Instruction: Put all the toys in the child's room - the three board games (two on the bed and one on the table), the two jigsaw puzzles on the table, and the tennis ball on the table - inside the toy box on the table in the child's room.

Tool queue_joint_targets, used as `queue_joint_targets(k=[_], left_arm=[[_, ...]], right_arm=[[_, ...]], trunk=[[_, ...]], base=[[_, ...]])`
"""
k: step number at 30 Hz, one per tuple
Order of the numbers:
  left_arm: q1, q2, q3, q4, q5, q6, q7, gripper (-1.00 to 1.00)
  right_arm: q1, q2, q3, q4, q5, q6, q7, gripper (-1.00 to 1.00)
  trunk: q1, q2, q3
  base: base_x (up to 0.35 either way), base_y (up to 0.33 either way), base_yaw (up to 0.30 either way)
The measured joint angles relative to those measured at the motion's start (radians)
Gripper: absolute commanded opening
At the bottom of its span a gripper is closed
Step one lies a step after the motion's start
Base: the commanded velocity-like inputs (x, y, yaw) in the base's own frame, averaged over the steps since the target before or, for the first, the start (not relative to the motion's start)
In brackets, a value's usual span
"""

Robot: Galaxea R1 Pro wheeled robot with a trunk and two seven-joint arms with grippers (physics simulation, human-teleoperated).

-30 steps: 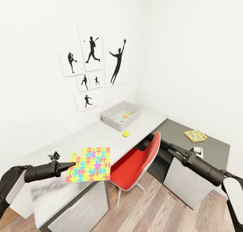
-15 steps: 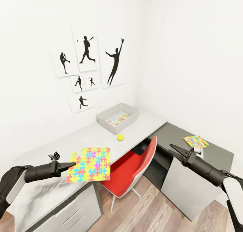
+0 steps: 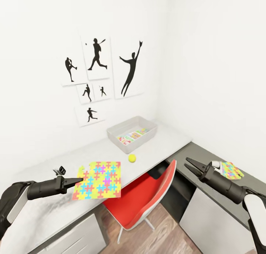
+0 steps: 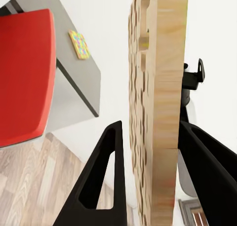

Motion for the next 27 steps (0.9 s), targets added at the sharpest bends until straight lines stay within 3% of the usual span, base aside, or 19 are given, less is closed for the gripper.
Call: queue_joint_targets(k=[8, 15, 27], left_arm=[[0.0, 0.0, 0.0, 0.001, 0.0, 0.0, -0.001, -1.0], [-0.001, 0.0, 0.0, 0.001, 0.0, 0.0, -0.001, -1.0], [0.0, 0.0, 0.0, 0.001, 0.001, 0.0, -0.001, -1.0]], right_arm=[[0.0, 0.0, -0.005, -0.001, -0.003, 0.001, 0.005, 1.0], [0.0, 0.0, -0.022, -0.001, -0.002, 0.002, 0.006, 1.0], [0.0, 0.0, -0.022, -0.001, -0.002, 0.002, 0.005, 1.0]], trunk=[[0.0, 0.0, 0.0], [0.0, 0.0, 0.0], [0.0, 0.0, 0.0]], base=[[0.255, -0.203, 0.001], [0.292, -0.011, 0.014], [0.269, -0.111, 0.256]])
